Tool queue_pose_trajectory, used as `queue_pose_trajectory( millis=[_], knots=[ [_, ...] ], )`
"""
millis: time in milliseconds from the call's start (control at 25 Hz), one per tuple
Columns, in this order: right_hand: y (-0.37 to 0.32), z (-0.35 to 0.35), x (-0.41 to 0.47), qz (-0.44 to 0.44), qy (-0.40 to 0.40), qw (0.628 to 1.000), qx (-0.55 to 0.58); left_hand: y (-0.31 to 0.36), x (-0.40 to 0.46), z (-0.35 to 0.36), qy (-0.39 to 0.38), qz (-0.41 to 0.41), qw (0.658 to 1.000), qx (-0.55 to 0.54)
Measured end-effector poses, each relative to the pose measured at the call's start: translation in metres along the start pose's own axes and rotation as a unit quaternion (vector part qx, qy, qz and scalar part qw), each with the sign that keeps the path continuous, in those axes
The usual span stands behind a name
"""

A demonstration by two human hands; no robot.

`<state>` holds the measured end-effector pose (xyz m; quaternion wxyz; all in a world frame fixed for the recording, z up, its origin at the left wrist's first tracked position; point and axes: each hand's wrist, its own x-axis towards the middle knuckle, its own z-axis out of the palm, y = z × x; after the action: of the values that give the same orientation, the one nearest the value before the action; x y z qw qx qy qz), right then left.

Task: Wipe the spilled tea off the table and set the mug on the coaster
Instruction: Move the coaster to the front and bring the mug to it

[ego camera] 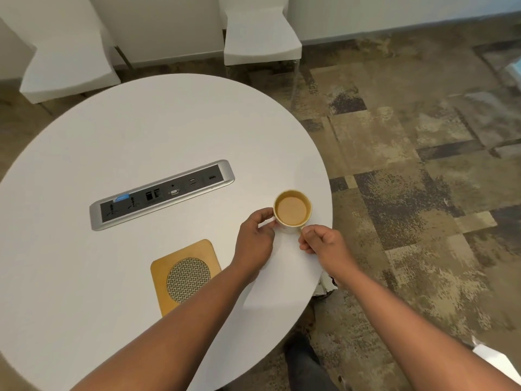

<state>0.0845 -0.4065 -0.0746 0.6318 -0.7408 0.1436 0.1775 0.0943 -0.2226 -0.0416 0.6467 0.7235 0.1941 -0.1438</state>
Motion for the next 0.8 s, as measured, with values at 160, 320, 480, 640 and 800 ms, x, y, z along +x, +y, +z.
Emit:
queue_pose_trajectory(
  millis=[160,320,480,640,800],
  knots=[
    [-0.009,0.023,-0.015,-0.022,-0.025,0.999,-0.03,-0.002,-0.018,-0.03,0.018,0.015,1.0,-0.018],
    [-0.015,0.064,-0.032,-0.025,-0.076,0.996,-0.033,-0.017,-0.039,-0.077,0.067,0.015,0.997,-0.04],
    [-0.015,0.112,-0.055,-0.008,-0.129,0.991,-0.038,-0.036,-0.065,-0.129,0.108,-0.001,0.992,-0.065],
    [-0.012,0.156,-0.073,-0.004,-0.176,0.982,-0.066,-0.056,-0.086,-0.171,0.129,-0.01,0.988,-0.078],
    [-0.007,0.183,-0.085,0.006,-0.197,0.977,-0.078,-0.072,-0.097,-0.196,0.144,-0.021,0.985,-0.091]
  ],
)
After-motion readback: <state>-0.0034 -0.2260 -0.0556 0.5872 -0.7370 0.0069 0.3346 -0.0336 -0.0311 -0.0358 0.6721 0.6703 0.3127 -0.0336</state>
